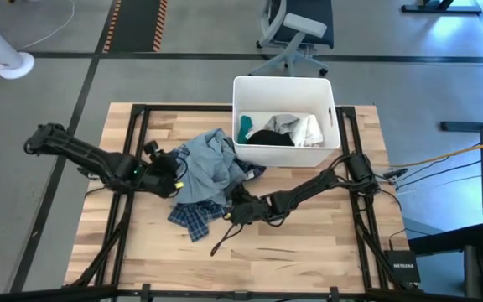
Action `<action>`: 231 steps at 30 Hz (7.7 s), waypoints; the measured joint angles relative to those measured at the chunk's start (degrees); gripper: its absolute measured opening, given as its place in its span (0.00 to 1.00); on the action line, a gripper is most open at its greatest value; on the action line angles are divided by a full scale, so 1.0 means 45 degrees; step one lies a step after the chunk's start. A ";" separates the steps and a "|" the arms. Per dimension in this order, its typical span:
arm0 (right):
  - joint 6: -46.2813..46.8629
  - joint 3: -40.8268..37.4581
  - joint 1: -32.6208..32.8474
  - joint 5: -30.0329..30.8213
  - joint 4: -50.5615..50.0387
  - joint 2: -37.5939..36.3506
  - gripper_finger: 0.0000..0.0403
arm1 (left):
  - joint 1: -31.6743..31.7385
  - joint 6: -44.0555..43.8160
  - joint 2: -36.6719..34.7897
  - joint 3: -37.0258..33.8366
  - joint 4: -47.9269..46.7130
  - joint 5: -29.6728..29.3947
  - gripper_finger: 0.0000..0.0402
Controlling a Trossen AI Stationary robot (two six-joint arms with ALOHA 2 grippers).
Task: Sort clothes
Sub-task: Put the blue denim pants into the white laundry bin
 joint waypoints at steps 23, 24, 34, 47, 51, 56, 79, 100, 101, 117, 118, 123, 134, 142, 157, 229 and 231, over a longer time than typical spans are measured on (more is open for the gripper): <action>-0.2144 -0.0005 -0.1151 -0.2220 0.1243 0.0162 0.68 | 0.2506 0.4861 0.1879 -0.4901 1.3098 0.6708 0.44; -0.2191 0.0000 -0.1236 -0.2614 0.1273 0.0182 0.68 | 0.2510 0.4875 0.1938 -0.4913 1.3341 0.6830 0.44; -0.2356 0.0219 -0.0535 -0.0474 -0.0740 -0.0220 0.62 | 0.2522 0.4113 0.1910 -0.4833 1.2757 0.7018 0.44; -0.4077 0.0206 0.0894 0.1505 -0.1084 -0.0429 0.57 | 0.2535 0.4575 0.1949 -0.4892 1.3790 0.6820 0.44; -0.5755 0.0199 0.0893 0.1528 0.0220 -0.0429 0.57 | 0.2540 0.4558 0.1949 -0.4892 1.3818 0.6757 0.44; -0.7732 0.0199 0.1014 0.1156 0.1933 -0.0429 0.57 | 0.2540 0.4555 0.1944 -0.4892 1.3806 0.6713 0.44; -1.0277 0.0199 0.0813 -0.1140 0.2527 -0.0448 0.57 | 0.2653 0.4402 0.1934 -0.4892 1.3704 0.6707 0.44; -0.9150 0.1840 -0.1098 -0.3282 0.1801 0.0846 0.57 | 0.2378 0.4603 0.1997 -0.4958 1.4811 0.8034 0.44; -0.9116 0.1909 -0.1098 -0.3324 0.1790 0.0898 0.57 | 0.2352 0.4609 0.1997 -0.4962 1.4843 0.8103 0.44; -0.3695 0.4333 -0.0658 -0.0683 -0.2469 0.1238 0.09 | 0.2245 0.3705 0.1197 -0.4854 1.3305 0.7691 0.44; -0.3738 0.4607 -0.0574 -0.0371 -0.2789 0.1209 0.08 | 0.2226 0.3612 0.0887 -0.4831 1.2894 0.7652 0.44; -0.3797 0.6228 -0.0104 0.0736 -0.4411 0.0581 0.05 | 0.2195 0.3213 -0.1253 -0.4444 1.0221 0.7275 0.44; -0.4985 0.9729 -0.0171 0.2613 -0.5603 -0.0678 0.05 | 0.2219 0.3267 -0.6041 -0.4377 0.7626 0.3889 0.44; -0.7861 1.3222 -0.0654 0.3966 -0.5628 -0.0785 0.05 | 0.2229 0.3342 -0.7426 -0.4382 0.7578 0.3640 0.44; -0.2746 1.4027 -0.3866 0.6978 -1.1064 -0.2759 0.05 | 0.2243 0.2991 -0.7411 -0.4503 0.6743 0.3610 0.44; 1.0519 1.0687 -0.4554 0.2237 -2.2533 -0.5407 0.68 | 0.7295 0.5354 0.0227 -0.2837 0.9670 1.0864 0.59; 1.0477 1.0516 -0.4343 0.2296 -2.2520 -0.5397 0.68 | 0.7142 0.5546 0.0582 -0.2837 1.0382 1.0867 0.52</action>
